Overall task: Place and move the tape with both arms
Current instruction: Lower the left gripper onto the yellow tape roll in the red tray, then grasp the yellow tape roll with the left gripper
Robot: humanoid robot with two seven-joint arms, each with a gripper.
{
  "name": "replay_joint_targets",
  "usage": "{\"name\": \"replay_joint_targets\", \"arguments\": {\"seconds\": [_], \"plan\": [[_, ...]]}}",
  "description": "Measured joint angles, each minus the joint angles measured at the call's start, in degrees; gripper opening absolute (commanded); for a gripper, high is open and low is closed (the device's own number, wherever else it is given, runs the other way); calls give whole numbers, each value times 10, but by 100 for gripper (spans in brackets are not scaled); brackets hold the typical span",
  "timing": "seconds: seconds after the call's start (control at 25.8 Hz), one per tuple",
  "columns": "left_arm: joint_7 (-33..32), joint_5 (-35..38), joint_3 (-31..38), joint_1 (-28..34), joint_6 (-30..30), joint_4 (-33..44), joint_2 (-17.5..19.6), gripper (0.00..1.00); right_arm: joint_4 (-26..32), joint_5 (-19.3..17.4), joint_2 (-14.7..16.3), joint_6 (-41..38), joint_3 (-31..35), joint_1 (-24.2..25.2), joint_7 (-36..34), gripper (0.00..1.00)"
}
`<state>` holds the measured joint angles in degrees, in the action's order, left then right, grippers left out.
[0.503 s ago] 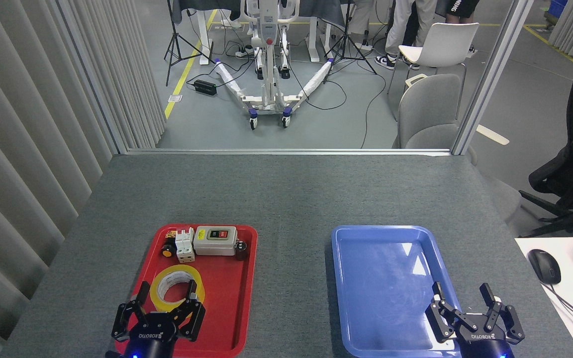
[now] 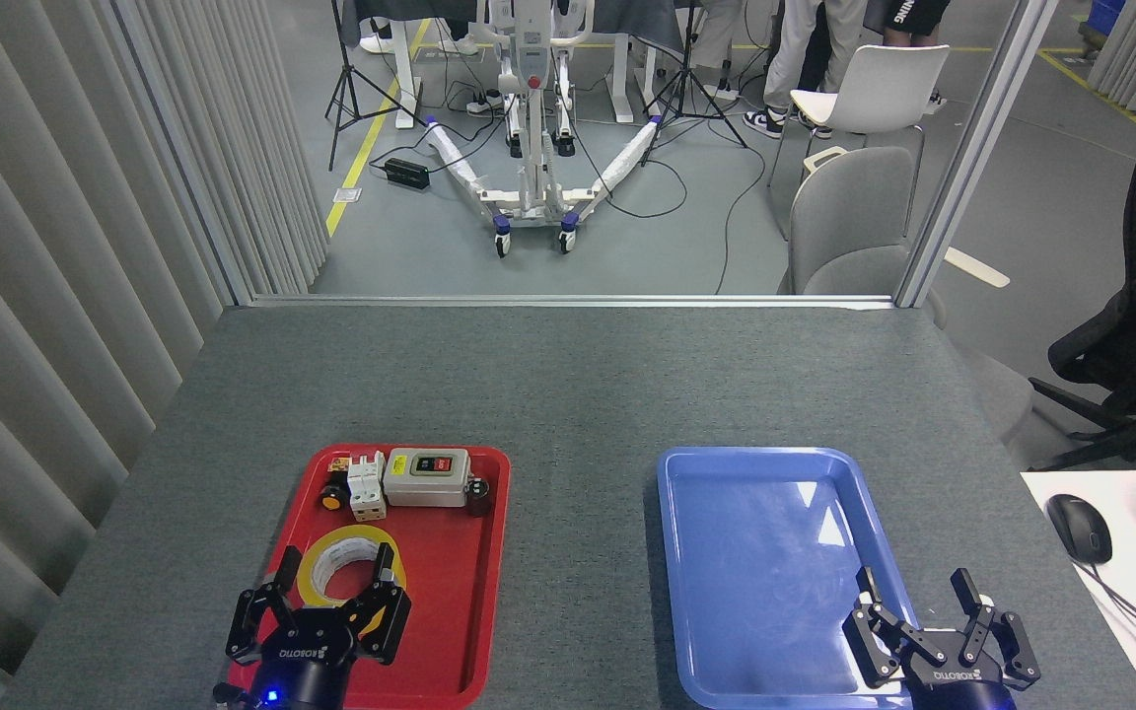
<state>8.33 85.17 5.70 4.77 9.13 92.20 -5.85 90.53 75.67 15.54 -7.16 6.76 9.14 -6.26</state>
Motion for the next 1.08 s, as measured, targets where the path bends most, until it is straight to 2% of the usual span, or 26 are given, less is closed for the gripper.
{"name": "replay_joint_targets", "arguments": {"seconds": [0.39,0.54,0.66,0.89,1.08], "plan": [[-2,-4,-2,-16,-3,0,-1,100,0,0,-1,1,1,0,0,100],[-39,-6,-4,-47,-3,-12,3,100,0,0,-2,1,1,-1,1,100],[-131,-9,-3,-71,-3,-17,8,100,0,0,-5,1,1,-1,1,100],[-367,-19,-2,-110,-3,-1,21,100,1,0,-6,2,1,-2,1,100],[-521,-28,-1,-142,-3,14,35,100,1,0,-6,2,1,-1,2,100]]}}
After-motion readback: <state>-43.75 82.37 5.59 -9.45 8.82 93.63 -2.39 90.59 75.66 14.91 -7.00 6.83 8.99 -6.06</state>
